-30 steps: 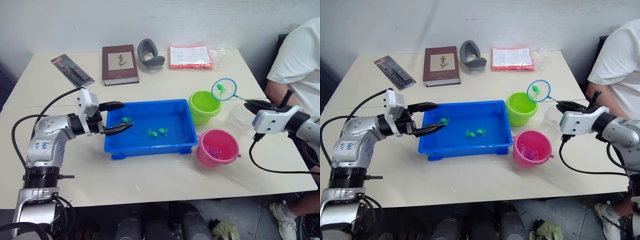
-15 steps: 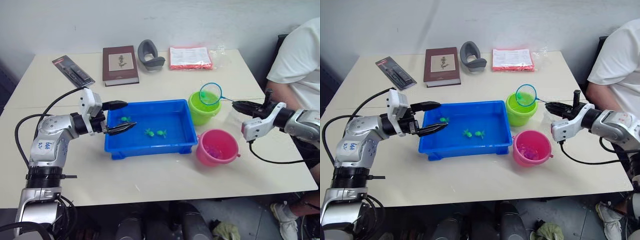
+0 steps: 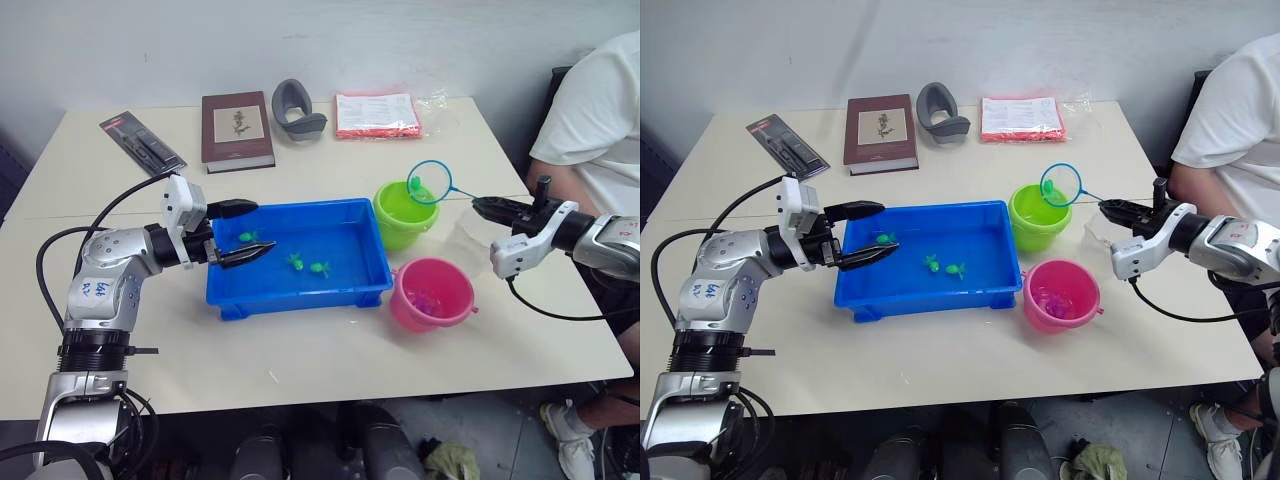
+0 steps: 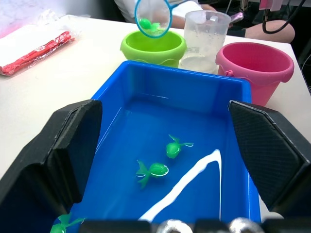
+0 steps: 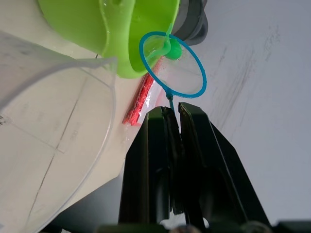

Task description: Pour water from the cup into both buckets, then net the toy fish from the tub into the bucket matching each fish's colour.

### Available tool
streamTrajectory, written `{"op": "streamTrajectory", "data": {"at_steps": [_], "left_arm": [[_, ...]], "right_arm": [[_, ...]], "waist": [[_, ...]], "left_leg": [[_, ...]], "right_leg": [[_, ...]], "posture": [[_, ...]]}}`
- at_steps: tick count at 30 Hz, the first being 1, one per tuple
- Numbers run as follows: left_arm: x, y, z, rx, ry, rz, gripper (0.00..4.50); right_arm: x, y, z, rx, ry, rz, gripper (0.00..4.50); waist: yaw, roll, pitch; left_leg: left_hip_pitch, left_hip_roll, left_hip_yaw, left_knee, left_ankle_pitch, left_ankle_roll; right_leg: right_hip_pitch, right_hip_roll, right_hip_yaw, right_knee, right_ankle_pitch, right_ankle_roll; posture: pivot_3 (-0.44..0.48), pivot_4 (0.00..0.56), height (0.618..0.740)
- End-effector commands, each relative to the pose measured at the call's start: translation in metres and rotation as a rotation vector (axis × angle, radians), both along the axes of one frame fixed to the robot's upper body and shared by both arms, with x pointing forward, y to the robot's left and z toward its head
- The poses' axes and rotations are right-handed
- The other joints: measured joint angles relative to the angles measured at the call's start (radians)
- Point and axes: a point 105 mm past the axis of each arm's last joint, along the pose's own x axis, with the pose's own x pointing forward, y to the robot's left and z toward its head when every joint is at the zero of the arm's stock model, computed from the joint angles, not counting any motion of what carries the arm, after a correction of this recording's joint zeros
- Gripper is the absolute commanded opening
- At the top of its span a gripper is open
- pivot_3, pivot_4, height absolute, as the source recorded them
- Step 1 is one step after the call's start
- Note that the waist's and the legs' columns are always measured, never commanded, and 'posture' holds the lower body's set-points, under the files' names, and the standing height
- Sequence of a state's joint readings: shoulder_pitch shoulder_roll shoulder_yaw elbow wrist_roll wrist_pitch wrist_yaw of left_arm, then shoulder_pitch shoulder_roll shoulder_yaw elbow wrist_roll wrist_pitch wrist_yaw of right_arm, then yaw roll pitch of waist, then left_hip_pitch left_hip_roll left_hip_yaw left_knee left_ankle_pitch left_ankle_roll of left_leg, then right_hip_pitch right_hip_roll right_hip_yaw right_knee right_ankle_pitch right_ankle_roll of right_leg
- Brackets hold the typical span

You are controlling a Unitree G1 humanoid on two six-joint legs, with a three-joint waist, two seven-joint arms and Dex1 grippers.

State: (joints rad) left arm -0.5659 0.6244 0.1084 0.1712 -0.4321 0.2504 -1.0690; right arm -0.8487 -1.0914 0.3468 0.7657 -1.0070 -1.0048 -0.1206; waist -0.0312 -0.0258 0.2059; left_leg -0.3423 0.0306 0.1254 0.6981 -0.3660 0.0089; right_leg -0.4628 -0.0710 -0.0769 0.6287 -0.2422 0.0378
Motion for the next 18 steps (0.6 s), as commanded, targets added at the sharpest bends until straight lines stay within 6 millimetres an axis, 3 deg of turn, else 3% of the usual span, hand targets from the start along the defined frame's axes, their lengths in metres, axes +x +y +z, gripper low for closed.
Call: {"op": "streamTrajectory", "data": {"at_steps": [1,5,7,15,17,18], "left_arm": [[-0.002,-0.001,0.008,-0.002,-0.039,-0.007,4.46],[-0.003,-0.003,0.008,-0.004,-0.039,-0.011,4.46],[-0.004,-0.003,0.007,-0.002,-0.037,-0.015,4.46],[-0.005,-0.002,0.006,-0.001,-0.032,-0.011,4.46],[-0.005,-0.003,0.006,-0.002,-0.030,-0.012,4.46],[-0.004,-0.004,0.005,-0.003,-0.031,-0.012,4.46]], "right_arm": [[-0.006,0.003,0.015,-0.003,-0.046,0.055,0.00],[-0.001,-0.008,0.021,-0.006,-0.094,0.000,0.00],[-0.005,-0.001,0.013,-0.024,-0.059,0.047,0.00],[-0.003,-0.002,0.030,-0.004,-0.139,0.046,0.00],[-0.012,0.010,0.024,-0.028,-0.110,0.136,0.00],[-0.010,0.007,0.032,-0.019,-0.145,0.121,0.00]], "waist": [[0.000,0.000,0.000],[0.000,0.000,0.000],[0.000,0.000,0.000],[0.000,0.000,0.000],[0.000,0.000,0.000],[0.000,0.000,0.000]], "left_leg": [[0.000,0.000,0.000,0.000,0.000,0.000],[0.000,0.000,0.000,0.000,0.000,0.000],[0.000,0.000,0.000,0.000,0.000,0.000],[0.000,0.000,0.000,0.000,0.000,0.000],[0.000,0.000,0.001,0.000,0.000,0.000],[0.000,0.000,0.000,0.000,0.000,0.000]], "right_leg": [[0.000,0.000,0.000,0.000,0.000,0.000],[0.000,0.000,0.000,0.000,0.000,0.000],[0.000,0.000,0.000,0.000,0.000,0.000],[0.000,0.000,0.000,0.000,0.000,0.000],[0.000,0.000,0.001,0.000,0.000,0.000],[0.000,0.000,0.001,0.000,0.000,0.000]], "posture": [[0.000,0.150,0.740],[0.000,0.150,0.740],[0.000,0.150,0.740],[0.000,0.150,0.740],[0.000,0.150,0.740],[0.000,0.150,0.740]]}}
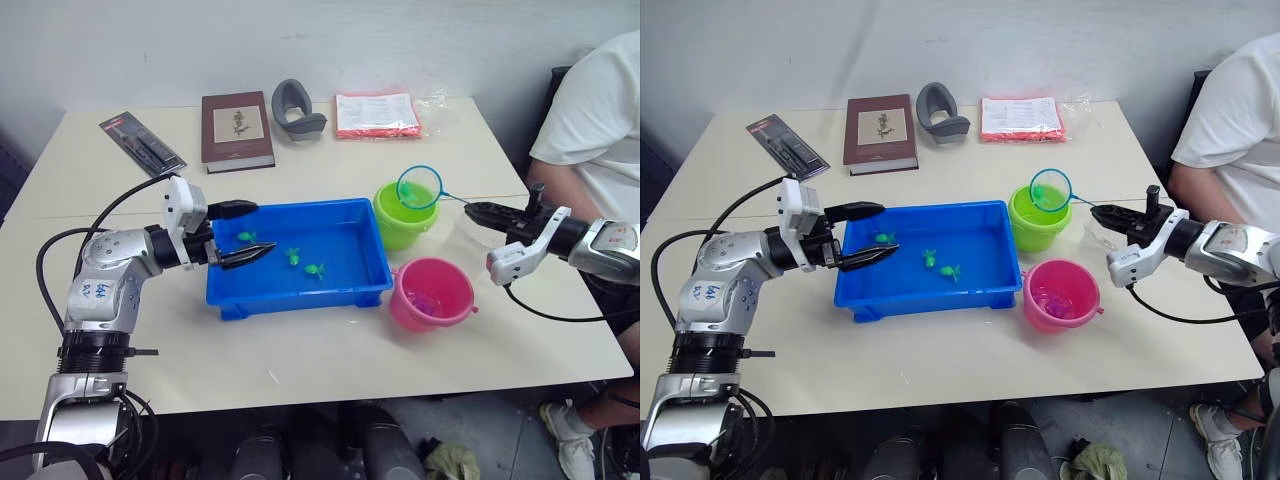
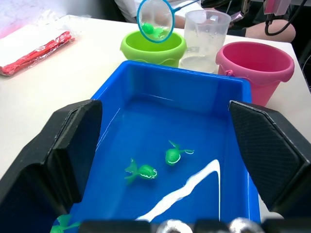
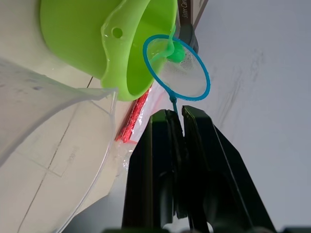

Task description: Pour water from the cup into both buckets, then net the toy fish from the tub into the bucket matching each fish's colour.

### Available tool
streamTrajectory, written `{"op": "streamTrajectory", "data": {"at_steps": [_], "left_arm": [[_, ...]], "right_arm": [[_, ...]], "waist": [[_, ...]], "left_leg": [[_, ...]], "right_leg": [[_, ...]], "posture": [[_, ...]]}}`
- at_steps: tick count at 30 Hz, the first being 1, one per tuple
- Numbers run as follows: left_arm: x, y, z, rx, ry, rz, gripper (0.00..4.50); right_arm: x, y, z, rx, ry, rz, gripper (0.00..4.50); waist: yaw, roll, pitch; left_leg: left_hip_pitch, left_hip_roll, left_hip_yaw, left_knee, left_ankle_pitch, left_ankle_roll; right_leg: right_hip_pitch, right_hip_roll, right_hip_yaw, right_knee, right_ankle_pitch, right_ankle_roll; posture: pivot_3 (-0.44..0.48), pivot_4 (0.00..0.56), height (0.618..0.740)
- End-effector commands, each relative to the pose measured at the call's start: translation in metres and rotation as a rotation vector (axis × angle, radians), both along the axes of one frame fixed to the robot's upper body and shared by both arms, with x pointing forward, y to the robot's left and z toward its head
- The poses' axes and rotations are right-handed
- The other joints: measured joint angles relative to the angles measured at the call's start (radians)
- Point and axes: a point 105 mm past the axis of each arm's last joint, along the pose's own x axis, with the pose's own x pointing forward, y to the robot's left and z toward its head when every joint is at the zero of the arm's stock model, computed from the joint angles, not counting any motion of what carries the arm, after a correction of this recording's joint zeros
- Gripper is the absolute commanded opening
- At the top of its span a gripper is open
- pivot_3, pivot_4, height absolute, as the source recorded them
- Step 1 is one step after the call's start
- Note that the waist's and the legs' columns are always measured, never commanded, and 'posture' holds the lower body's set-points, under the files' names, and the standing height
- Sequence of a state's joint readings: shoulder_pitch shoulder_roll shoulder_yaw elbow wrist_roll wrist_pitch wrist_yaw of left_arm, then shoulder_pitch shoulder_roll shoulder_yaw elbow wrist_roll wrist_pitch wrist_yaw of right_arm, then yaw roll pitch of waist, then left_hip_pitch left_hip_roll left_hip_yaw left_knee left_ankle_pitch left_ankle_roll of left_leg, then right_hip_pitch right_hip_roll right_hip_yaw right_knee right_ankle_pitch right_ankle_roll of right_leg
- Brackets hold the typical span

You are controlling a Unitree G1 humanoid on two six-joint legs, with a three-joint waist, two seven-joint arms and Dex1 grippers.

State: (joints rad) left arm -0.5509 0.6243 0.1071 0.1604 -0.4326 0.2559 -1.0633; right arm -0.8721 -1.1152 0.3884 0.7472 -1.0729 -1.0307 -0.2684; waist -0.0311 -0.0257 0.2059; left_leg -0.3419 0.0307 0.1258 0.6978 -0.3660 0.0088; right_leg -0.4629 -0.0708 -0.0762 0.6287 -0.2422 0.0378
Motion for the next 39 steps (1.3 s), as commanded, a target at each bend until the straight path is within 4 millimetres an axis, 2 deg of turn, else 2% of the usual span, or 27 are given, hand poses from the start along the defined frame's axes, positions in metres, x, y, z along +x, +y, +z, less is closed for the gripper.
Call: {"op": "streamTrajectory", "data": {"at_steps": [1,3,5,9,13,16,19,23,26,29,32,36,38,39], "left_arm": [[-0.002,-0.004,0.008,-0.005,-0.043,-0.015,4.46],[-0.001,-0.005,0.009,-0.016,-0.044,-0.011,4.46],[-0.001,-0.008,0.008,-0.019,-0.042,-0.017,4.46],[0.000,-0.009,0.008,-0.024,-0.042,-0.020,4.46],[0.003,-0.011,0.010,-0.028,-0.050,-0.022,4.46],[0.005,-0.011,0.012,-0.031,-0.057,-0.021,4.46],[0.005,-0.011,0.012,-0.029,-0.058,-0.020,4.46],[0.006,-0.009,0.014,-0.034,-0.064,-0.010,4.46],[0.005,-0.010,0.013,-0.028,-0.063,-0.017,4.46],[0.005,-0.010,0.013,-0.031,-0.065,-0.015,4.46],[0.004,-0.009,0.013,-0.035,-0.065,-0.008,4.46],[0.002,-0.008,0.011,-0.031,-0.061,-0.008,4.46],[0.002,-0.008,0.011,-0.030,-0.060,-0.008,4.46],[0.002,-0.008,0.011,-0.029,-0.061,-0.008,4.46]], "right_arm": [[-0.004,-0.003,0.029,0.005,-0.107,0.022,0.00],[-0.005,-0.001,0.035,-0.008,-0.147,0.042,0.00],[-0.008,0.004,0.032,-0.032,-0.154,0.085,0.00],[-0.001,-0.008,0.039,-0.046,-0.222,0.038,0.00],[0.005,-0.008,0.025,-0.063,-0.201,0.037,0.00],[0.011,-0.012,0.028,-0.043,-0.227,-0.004,0.00],[0.009,-0.002,0.015,-0.068,-0.159,0.045,0.00],[0.011,0.002,0.020,-0.059,-0.163,0.048,0.00],[0.017,-0.011,0.026,-0.055,-0.187,-0.028,0.00],[0.012,-0.002,0.011,-0.095,-0.117,0.035,0.00],[0.009,0.004,0.009,-0.090,-0.100,0.068,0.00],[0.017,-0.013,0.025,-0.058,-0.158,-0.027,0.00],[0.008,0.000,0.008,-0.094,-0.089,0.062,0.00],[0.009,0.000,0.010,-0.083,-0.097,0.062,0.00]], "waist": [[0.000,0.000,0.000],[0.000,0.000,0.000],[0.001,0.000,0.000],[0.001,0.000,0.000],[0.000,0.000,0.000],[0.000,0.000,0.000],[-0.001,0.000,0.000],[-0.003,0.000,0.000],[-0.002,0.000,0.000],[-0.001,0.000,0.000],[-0.001,0.000,0.000],[-0.001,0.000,0.000],[-0.001,0.000,0.000],[-0.003,0.000,0.000]], "left_leg": [[0.000,0.000,0.000,0.000,0.000,0.000],[0.000,0.000,0.000,0.000,0.000,0.000],[0.000,0.000,0.000,0.000,0.000,0.000],[0.000,0.000,0.000,0.000,0.000,0.000],[0.000,0.000,0.001,0.000,0.000,0.000],[0.000,0.000,0.001,0.000,0.000,0.000],[0.000,0.000,0.001,-0.001,0.000,0.000],[0.001,0.000,0.001,-0.001,0.000,-0.001],[0.000,0.000,0.001,-0.001,0.000,-0.001],[0.000,0.000,0.001,-0.001,0.000,-0.001],[0.000,0.000,0.001,-0.001,0.000,-0.001],[0.000,0.000,0.001,-0.001,0.000,-0.001],[0.000,0.000,0.001,-0.001,0.000,-0.001],[0.001,0.000,0.001,-0.001,0.000,-0.001]], "right_leg": [[0.000,0.000,0.000,0.000,0.000,0.000],[0.000,0.000,0.000,0.000,0.000,0.000],[0.000,0.000,0.000,0.000,0.000,0.000],[0.000,0.000,0.000,0.000,0.000,0.000],[0.000,0.001,0.001,0.000,0.000,0.000],[0.000,0.001,0.001,0.000,0.000,0.000],[0.000,0.001,0.001,0.000,0.000,0.000],[0.000,0.002,0.002,0.000,0.000,0.000],[0.000,0.002,0.002,0.000,0.000,0.000],[0.000,0.002,0.002,-0.001,0.000,0.000],[0.000,0.002,0.002,-0.001,0.000,0.000],[0.000,0.002,0.002,0.000,0.000,0.000],[0.000,0.002,0.002,0.000,0.000,0.000],[0.000,0.002,0.002,0.000,0.000,0.000]], "posture": [[0.000,0.150,0.740],[0.000,0.150,0.740],[0.000,0.150,0.740],[0.000,0.150,0.740],[0.000,0.150,0.740],[0.000,0.150,0.740],[0.000,0.150,0.740],[0.000,0.150,0.740],[0.000,0.150,0.740],[0.000,0.150,0.740],[0.000,0.150,0.740],[0.000,0.150,0.740],[0.000,0.150,0.740],[0.000,0.150,0.740]]}}
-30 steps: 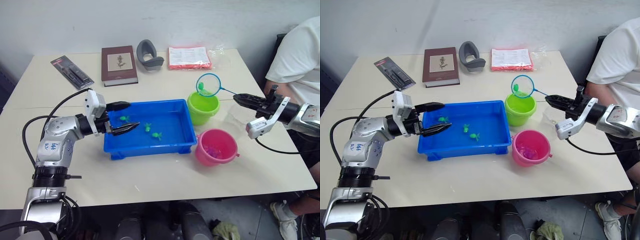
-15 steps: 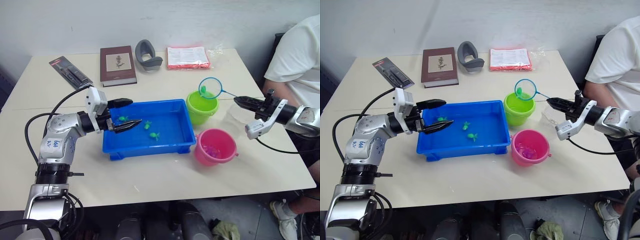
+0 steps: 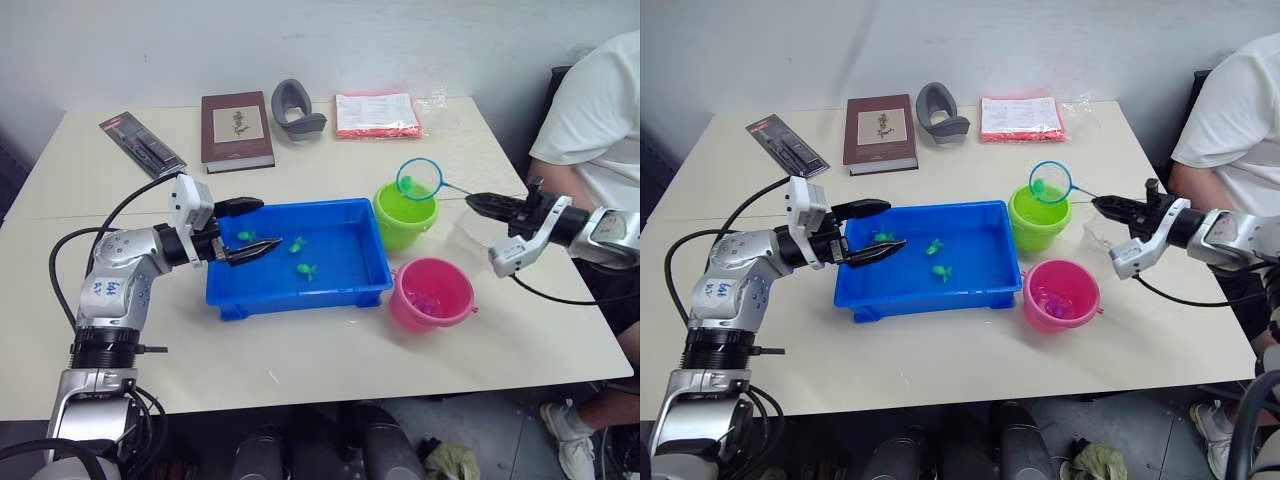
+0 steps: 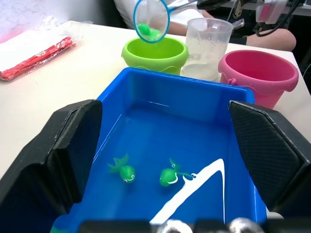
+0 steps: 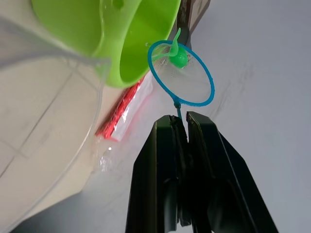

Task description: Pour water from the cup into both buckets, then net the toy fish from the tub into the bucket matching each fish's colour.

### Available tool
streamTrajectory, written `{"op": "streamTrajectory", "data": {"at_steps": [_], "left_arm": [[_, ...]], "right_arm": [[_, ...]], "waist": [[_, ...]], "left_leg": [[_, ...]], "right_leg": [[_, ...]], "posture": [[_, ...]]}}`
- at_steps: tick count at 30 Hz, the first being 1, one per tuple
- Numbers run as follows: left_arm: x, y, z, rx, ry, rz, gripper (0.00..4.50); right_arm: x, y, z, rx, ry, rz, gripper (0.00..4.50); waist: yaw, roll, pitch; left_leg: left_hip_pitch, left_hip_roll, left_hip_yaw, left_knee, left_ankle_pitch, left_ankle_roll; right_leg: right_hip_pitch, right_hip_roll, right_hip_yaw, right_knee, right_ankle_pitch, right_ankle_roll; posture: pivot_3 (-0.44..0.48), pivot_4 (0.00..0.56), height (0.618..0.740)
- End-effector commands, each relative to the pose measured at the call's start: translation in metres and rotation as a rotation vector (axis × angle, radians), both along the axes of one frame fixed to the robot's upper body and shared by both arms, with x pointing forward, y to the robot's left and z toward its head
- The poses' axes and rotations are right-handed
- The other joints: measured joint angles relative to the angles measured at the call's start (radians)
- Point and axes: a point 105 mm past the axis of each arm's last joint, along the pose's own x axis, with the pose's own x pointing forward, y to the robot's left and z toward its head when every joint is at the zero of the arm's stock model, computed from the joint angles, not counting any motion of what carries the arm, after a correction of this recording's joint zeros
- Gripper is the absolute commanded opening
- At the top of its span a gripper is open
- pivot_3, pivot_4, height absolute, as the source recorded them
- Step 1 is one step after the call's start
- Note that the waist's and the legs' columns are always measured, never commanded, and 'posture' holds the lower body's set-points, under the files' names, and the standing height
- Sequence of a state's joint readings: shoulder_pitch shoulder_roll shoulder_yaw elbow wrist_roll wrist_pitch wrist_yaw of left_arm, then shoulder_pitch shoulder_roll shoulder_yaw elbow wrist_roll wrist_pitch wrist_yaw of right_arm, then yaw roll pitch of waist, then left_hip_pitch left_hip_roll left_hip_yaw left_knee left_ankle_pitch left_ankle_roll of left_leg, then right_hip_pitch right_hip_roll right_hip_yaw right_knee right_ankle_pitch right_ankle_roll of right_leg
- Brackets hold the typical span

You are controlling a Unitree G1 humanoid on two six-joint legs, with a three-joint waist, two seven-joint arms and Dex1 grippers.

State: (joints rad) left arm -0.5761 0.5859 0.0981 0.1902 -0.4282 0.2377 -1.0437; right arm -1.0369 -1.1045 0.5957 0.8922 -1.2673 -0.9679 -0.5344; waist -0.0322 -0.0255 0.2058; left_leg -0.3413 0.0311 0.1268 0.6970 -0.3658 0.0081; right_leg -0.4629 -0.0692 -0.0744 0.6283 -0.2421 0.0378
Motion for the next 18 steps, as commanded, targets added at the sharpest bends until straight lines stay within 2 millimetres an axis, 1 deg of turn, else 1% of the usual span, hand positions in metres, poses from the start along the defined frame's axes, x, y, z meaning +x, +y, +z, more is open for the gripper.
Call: {"op": "streamTrajectory", "data": {"at_steps": [1,2,4,6,8,10,12,14,16,18], "left_arm": [[-0.004,0.000,0.011,0.003,-0.054,-0.004,4.46],[-0.004,0.000,0.011,0.001,-0.055,-0.001,4.46],[-0.004,-0.001,0.011,0.003,-0.054,-0.007,4.46],[-0.004,-0.001,0.011,0.003,-0.053,-0.007,4.46],[-0.004,-0.001,0.011,0.003,-0.054,-0.008,4.46],[-0.004,-0.001,0.011,0.002,-0.054,-0.006,4.46],[-0.003,-0.002,0.012,-0.001,-0.054,-0.005,4.46],[-0.003,-0.002,0.011,0.002,-0.055,-0.006,4.46],[-0.002,-0.002,0.012,-0.004,-0.055,-0.002,4.46],[-0.002,-0.003,0.011,-0.006,-0.055,-0.003,4.46]], "right_arm": [[-0.002,0.005,0.013,0.018,-0.039,0.032,0.00],[0.000,0.002,0.018,0.027,-0.064,0.012,0.00],[-0.004,0.007,0.009,0.016,-0.032,0.046,0.00],[0.000,0.004,0.015,0.038,-0.057,0.020,0.00],[-0.003,0.010,0.013,0.020,-0.035,0.057,0.00],[0.001,0.003,0.023,0.027,-0.077,0.015,0.00],[-0.002,0.005,0.014,-0.004,-0.044,0.045,0.00],[-0.001,0.002,0.020,0.026,-0.066,0.026,0.00],[-0.006,0.011,0.009,-0.007,-0.021,0.086,0.00],[0.002,-0.001,0.024,0.035,-0.090,0.007,0.00]], "waist": [[-0.002,0.000,0.000],[-0.002,0.000,0.000],[-0.001,0.000,0.000],[0.000,0.000,0.000],[0.000,0.000,0.000],[0.000,0.000,0.000],[-0.001,0.000,0.000],[-0.001,0.000,0.000],[-0.001,0.000,0.000],[0.000,0.000,0.000]], "left_leg": [[0.000,0.000,0.000,0.000,0.000,0.000],[0.000,0.000,0.000,0.000,0.000,0.000],[0.000,0.000,0.000,0.000,0.000,0.000],[0.000,0.000,0.000,0.000,0.000,0.000],[0.000,0.000,0.000,0.000,0.000,0.000],[0.000,0.000,0.000,0.000,0.000,0.000],[0.000,0.000,0.000,0.000,0.000,0.000],[0.000,0.000,0.000,0.000,0.000,0.000],[0.000,0.000,0.000,0.000,0.000,0.000],[0.000,0.000,0.000,0.000,0.000,0.000]], "right_leg": [[0.000,0.000,0.000,0.000,0.000,0.000],[0.000,0.000,0.000,0.000,0.000,0.000],[0.000,0.000,0.000,0.000,0.000,0.000],[0.000,0.000,0.000,0.000,0.000,0.000],[0.000,0.000,0.000,0.000,0.000,0.000],[0.000,0.000,0.000,0.000,0.000,0.000],[0.000,0.000,0.000,0.000,0.000,0.000],[0.000,0.000,0.000,0.000,0.000,0.000],[0.000,0.000,0.000,0.000,0.000,0.000],[0.000,0.000,0.000,0.000,0.000,0.000]], "posture": [[0.000,0.150,0.740],[0.000,0.150,0.740],[0.000,0.150,0.740],[0.000,0.150,0.740],[0.000,0.150,0.740],[0.000,0.150,0.740],[0.000,0.150,0.740],[0.000,0.150,0.740],[0.000,0.150,0.740],[0.000,0.150,0.740]]}}
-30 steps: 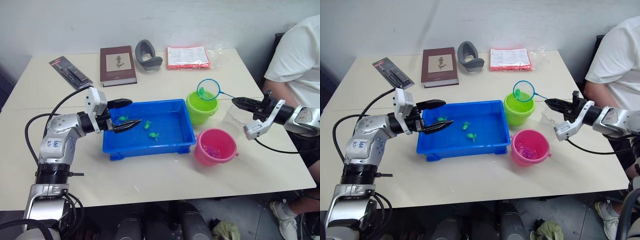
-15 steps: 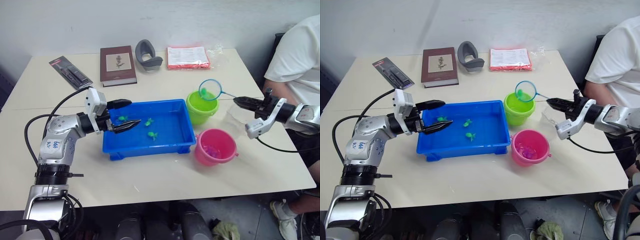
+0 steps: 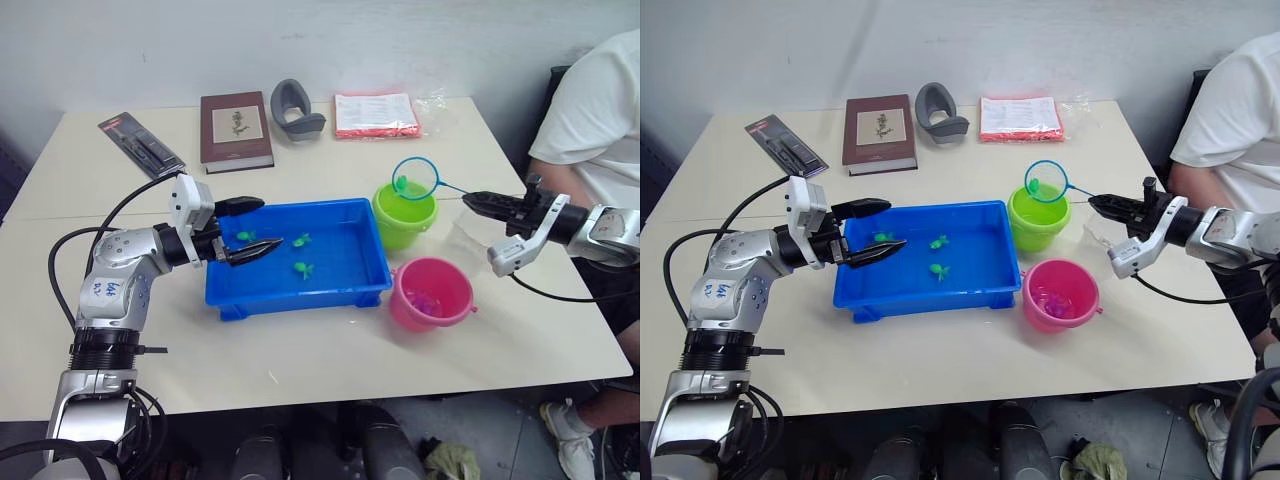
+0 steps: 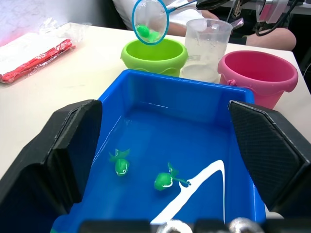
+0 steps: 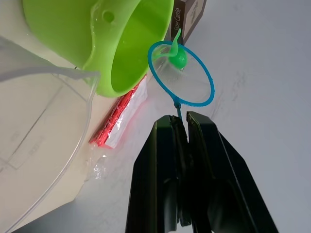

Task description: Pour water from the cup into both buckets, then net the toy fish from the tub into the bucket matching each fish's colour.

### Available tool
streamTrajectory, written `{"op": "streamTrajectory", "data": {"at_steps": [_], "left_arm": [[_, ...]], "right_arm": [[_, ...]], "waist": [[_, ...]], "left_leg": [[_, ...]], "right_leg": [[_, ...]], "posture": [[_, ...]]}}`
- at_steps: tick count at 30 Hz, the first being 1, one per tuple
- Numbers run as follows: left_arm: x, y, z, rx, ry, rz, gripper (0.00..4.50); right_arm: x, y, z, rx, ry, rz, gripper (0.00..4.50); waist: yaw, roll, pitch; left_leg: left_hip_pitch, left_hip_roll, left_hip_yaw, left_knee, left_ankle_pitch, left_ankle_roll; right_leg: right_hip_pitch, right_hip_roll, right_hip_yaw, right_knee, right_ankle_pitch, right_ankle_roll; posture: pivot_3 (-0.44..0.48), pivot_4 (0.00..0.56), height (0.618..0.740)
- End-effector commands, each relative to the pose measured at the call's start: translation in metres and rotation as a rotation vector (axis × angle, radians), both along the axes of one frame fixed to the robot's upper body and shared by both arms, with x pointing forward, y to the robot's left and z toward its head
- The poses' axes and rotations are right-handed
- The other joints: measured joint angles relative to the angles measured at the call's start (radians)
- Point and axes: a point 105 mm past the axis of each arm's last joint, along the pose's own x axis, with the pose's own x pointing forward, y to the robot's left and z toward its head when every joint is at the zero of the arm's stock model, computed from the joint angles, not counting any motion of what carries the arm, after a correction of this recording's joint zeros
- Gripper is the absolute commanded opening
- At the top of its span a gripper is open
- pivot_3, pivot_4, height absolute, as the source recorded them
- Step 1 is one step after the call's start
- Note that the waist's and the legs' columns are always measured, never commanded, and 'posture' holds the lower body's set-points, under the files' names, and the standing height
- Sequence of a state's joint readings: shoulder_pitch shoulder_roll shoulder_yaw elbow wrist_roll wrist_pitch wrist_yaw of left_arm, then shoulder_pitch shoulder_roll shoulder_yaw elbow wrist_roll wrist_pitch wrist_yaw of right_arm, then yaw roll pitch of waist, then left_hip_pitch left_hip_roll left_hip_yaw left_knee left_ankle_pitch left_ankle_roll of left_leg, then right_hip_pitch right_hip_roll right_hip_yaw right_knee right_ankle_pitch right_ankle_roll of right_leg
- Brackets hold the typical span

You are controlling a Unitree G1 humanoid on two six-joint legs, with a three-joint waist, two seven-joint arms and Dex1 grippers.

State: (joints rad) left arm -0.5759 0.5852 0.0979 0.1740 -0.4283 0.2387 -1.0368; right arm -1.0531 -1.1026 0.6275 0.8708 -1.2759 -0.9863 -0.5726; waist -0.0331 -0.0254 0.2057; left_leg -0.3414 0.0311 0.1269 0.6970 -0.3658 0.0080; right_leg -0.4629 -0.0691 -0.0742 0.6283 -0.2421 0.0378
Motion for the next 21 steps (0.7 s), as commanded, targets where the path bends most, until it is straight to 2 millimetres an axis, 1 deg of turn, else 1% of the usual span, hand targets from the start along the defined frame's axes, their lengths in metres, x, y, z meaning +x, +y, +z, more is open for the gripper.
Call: {"op": "streamTrajectory", "data": {"at_steps": [1,3,6,8,9,11,13,14,15,16,17,19,21], "left_arm": [[-0.001,-0.001,0.008,-0.008,-0.040,-0.001,4.46],[-0.002,-0.002,0.008,-0.009,-0.040,-0.005,4.46],[-0.001,-0.001,0.008,-0.012,-0.041,0.003,4.46],[-0.002,-0.001,0.008,-0.014,-0.041,0.004,4.46],[-0.002,-0.001,0.007,-0.011,-0.039,0.001,4.46],[-0.002,-0.001,0.007,-0.014,-0.037,0.003,4.46],[-0.002,-0.001,0.007,-0.012,-0.037,0.002,4.46],[-0.002,-0.001,0.007,-0.012,-0.039,0.004,4.46],[-0.002,0.000,0.007,-0.013,-0.039,0.007,4.46],[-0.002,0.000,0.007,-0.014,-0.039,0.008,4.46],[-0.002,0.000,0.007,-0.014,-0.038,0.008,4.46],[-0.002,-0.001,0.006,-0.011,-0.036,0.004,4.46],[-0.002,0.000,0.007,-0.013,-0.041,0.008,4.46]], "right_arm": [[0.005,-0.015,0.023,0.027,-0.096,-0.063,0.00],[-0.001,-0.010,0.013,-0.008,-0.052,-0.015,0.00],[0.004,-0.020,0.025,0.020,-0.103,-0.069,0.00],[0.000,-0.018,0.015,-0.009,-0.065,-0.041,0.00],[0.002,-0.024,0.019,0.005,-0.083,-0.072,0.00],[0.003,-0.027,0.018,-0.003,-0.085,-0.084,0.00],[-0.004,-0.015,0.004,-0.023,-0.024,-0.001,0.00],[-0.003,-0.014,0.008,0.001,-0.039,-0.006,0.00],[0.000,-0.018,0.015,0.020,-0.076,-0.034,0.00],[0.002,-0.022,0.018,0.032,-0.092,-0.055,0.00],[0.001,-0.022,0.013,0.016,-0.077,-0.050,0.00],[-0.009,-0.013,-0.006,-0.026,0.008,0.028,0.00],[-0.002,-0.019,0.016,0.032,-0.082,-0.023,0.00]], "waist": [[0.001,0.000,0.000],[0.001,0.000,0.000],[0.001,0.000,0.000],[0.001,0.000,0.000],[0.000,0.000,0.000],[0.000,0.000,0.000],[0.000,0.000,0.000],[-0.001,0.000,0.000],[-0.001,0.000,0.000],[-0.001,0.000,0.000],[0.000,0.000,0.000],[0.000,0.000,0.000],[0.000,0.000,0.000]], "left_leg": [[0.000,0.000,0.000,0.000,0.000,0.000],[0.000,0.000,0.000,0.000,0.000,0.000],[0.000,0.000,0.000,0.000,0.000,0.000],[0.000,0.000,0.000,0.000,0.000,0.000],[0.000,0.000,0.000,0.000,0.000,0.000],[0.000,0.000,0.000,0.000,0.000,0.000],[0.000,0.000,0.000,0.000,0.000,0.000],[0.000,0.000,0.000,0.000,0.000,0.000],[0.000,0.000,0.000,0.000,0.000,0.000],[0.000,0.000,0.000,0.000,0.000,0.000],[0.000,0.000,0.000,0.000,0.000,0.000],[0.000,0.000,0.000,0.000,0.000,0.000],[0.000,0.000,0.000,0.000,0.000,0.000]], "right_leg": [[0.000,0.000,0.000,0.000,0.000,0.000],[0.000,0.000,0.000,0.000,0.000,0.000],[0.000,0.000,0.000,0.000,0.000,0.000],[0.000,0.000,0.000,0.000,0.000,0.000],[0.000,0.000,0.000,0.000,0.000,0.000],[0.000,0.000,0.000,0.000,0.000,0.000],[0.000,0.000,0.000,0.000,0.000,0.000],[0.000,0.000,0.000,0.000,0.000,0.000],[0.000,0.000,0.000,0.000,0.000,0.000],[0.000,0.000,0.000,0.000,0.000,0.000],[0.000,0.000,0.000,0.000,0.000,0.000],[0.000,0.000,0.000,0.000,0.000,0.000],[0.000,0.000,0.000,0.000,0.000,0.000]], "posture": [[0.000,0.150,0.740],[0.000,0.150,0.740],[0.000,0.150,0.740],[0.000,0.150,0.740],[0.000,0.150,0.740],[0.000,0.150,0.740],[0.000,0.150,0.740],[0.000,0.150,0.740],[0.000,0.150,0.740],[0.000,0.150,0.740],[0.000,0.150,0.740],[0.000,0.150,0.740],[0.000,0.150,0.740]]}}
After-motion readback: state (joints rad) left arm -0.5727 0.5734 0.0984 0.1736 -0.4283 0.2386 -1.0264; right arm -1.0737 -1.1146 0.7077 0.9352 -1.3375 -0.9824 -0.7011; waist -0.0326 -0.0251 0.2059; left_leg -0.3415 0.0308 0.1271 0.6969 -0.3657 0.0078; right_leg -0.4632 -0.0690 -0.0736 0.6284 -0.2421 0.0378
